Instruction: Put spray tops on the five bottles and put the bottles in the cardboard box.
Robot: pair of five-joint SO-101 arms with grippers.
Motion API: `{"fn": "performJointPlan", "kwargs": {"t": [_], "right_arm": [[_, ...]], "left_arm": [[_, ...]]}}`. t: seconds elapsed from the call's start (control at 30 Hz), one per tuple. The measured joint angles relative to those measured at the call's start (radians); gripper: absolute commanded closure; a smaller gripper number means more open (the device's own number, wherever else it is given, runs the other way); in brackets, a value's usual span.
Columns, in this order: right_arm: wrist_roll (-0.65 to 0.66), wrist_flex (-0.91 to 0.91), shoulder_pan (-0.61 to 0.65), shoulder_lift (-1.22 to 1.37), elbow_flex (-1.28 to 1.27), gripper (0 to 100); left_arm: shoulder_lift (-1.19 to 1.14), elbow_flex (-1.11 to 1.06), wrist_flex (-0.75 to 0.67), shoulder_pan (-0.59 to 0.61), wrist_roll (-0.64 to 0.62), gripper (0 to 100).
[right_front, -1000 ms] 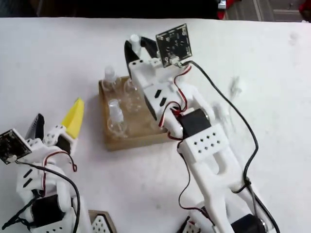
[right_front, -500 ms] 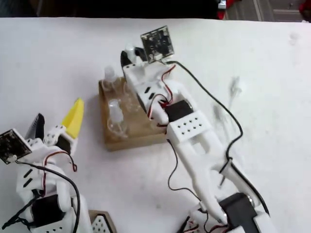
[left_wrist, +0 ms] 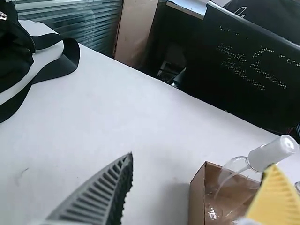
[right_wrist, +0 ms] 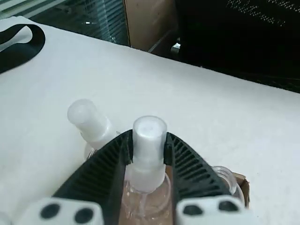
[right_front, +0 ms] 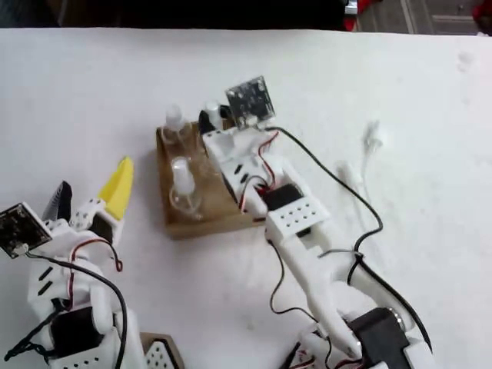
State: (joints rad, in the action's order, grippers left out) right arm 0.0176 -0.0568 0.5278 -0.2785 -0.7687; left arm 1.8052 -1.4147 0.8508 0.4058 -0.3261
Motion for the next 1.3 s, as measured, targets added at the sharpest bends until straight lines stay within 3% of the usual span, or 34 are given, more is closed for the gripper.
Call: {"fn": "performJointPlan", "kwargs": {"t": [0.17, 1.3], "right_arm": [[0.000, -0.072, 0.002, 0.000, -0.032, 98.2], [0.005, -0.084, 0.023, -0.008, -0.074, 98.2]], "left_arm": [[0.000, 0.000, 0.000, 0.000, 0.000, 60], [0.000, 0.000, 0.000, 0.000, 0.000, 60]]}}
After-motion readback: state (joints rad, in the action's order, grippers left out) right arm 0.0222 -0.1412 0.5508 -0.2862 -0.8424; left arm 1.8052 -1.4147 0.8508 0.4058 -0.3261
